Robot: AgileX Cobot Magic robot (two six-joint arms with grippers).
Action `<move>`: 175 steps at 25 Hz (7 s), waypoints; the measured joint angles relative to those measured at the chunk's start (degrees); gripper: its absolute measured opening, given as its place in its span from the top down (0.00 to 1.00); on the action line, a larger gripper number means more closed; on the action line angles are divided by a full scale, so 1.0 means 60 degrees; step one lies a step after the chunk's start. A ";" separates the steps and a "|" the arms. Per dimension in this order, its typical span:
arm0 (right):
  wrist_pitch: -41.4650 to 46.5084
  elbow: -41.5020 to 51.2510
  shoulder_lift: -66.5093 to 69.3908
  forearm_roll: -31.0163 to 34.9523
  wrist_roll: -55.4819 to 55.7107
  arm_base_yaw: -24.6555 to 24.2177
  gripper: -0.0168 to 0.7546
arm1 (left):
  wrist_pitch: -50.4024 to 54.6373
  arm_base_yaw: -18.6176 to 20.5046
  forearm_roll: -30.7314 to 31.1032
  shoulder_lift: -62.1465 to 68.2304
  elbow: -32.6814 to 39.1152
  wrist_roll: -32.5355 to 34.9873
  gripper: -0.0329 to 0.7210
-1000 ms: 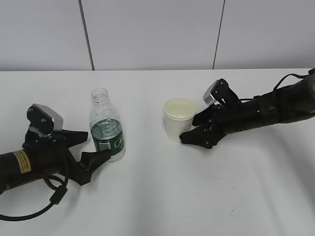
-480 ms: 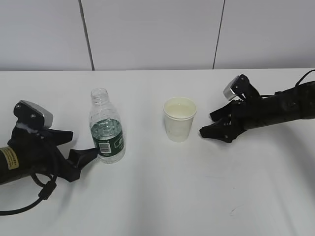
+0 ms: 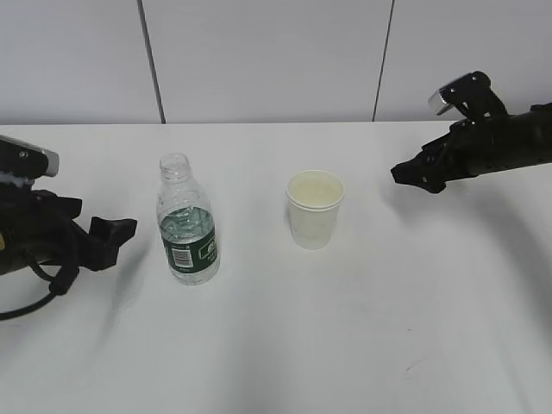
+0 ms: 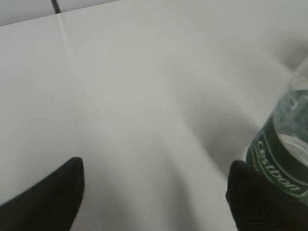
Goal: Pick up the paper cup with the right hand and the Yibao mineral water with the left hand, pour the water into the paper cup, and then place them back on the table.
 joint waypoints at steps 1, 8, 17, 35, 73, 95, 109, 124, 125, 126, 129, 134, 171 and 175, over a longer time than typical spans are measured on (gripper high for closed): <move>0.0045 0.0000 -0.0114 -0.0144 0.0285 0.0000 0.18 | 0.0534 0.0000 -0.0008 -0.0241 -0.0169 -0.0087 0.22; 0.0265 0.0015 -0.0349 -0.1169 0.2863 0.0000 0.20 | 0.4801 0.0000 -0.0071 -0.1335 -0.1784 -0.0647 0.22; 0.0286 0.0015 -0.0349 -0.1255 0.4008 0.0000 0.21 | 1.1924 0.0000 -0.1192 -0.1377 -0.4497 -0.0701 0.22; 0.0286 0.0015 -0.0352 -0.1272 0.4228 0.0000 0.21 | 1.5624 0.0000 -0.3305 -0.5543 -0.2758 0.0239 0.23; 0.0575 0.0015 -0.0367 -0.1272 0.4270 0.0000 0.21 | 1.7254 0.0000 -0.4059 -1.5878 -0.0329 0.0895 0.23; 0.0632 0.0015 -0.0829 -0.1272 0.4633 0.0000 0.21 | 1.7070 0.0000 -0.5506 -1.6575 -0.0329 0.0987 0.24; -0.0119 0.0093 -0.2011 -0.1292 0.4851 -0.0062 0.21 | 1.7070 0.0000 -0.5506 -1.6575 -0.0329 0.0987 0.25; 0.4757 0.4748 -0.5187 0.9623 -0.6259 0.0372 0.21 | 1.7070 0.0000 -0.5506 -1.6575 -0.0329 0.0987 0.29; 0.4959 0.5007 -0.5509 1.0415 -0.6898 0.0437 0.21 | 1.7070 0.0000 -0.5506 -1.6575 -0.0329 0.0987 0.29; 0.5160 0.5196 -0.5779 1.1021 -0.7474 0.0466 0.21 | 1.7070 0.0000 -0.5506 -1.6575 -0.0329 0.0987 0.29; 0.5954 0.5654 -0.6819 1.3192 -0.9657 0.0642 0.21 | 1.7062 0.0000 -0.5506 -1.6575 -0.0329 0.0987 0.29; 0.8004 0.5930 -0.8668 1.5174 -1.1971 0.0726 0.21 | 1.7062 0.0000 -0.5509 -1.6575 -0.0329 0.0987 0.30; 1.5707 0.7068 -1.9690 1.6983 -1.3316 0.0726 0.21 | 1.7062 0.0000 -0.5509 -1.6575 -0.0329 0.0987 0.41; 1.5936 0.7112 -1.9723 1.6877 -1.3282 0.0726 0.21 | 1.7052 0.0000 -0.5521 -1.6575 -0.0329 0.0987 0.41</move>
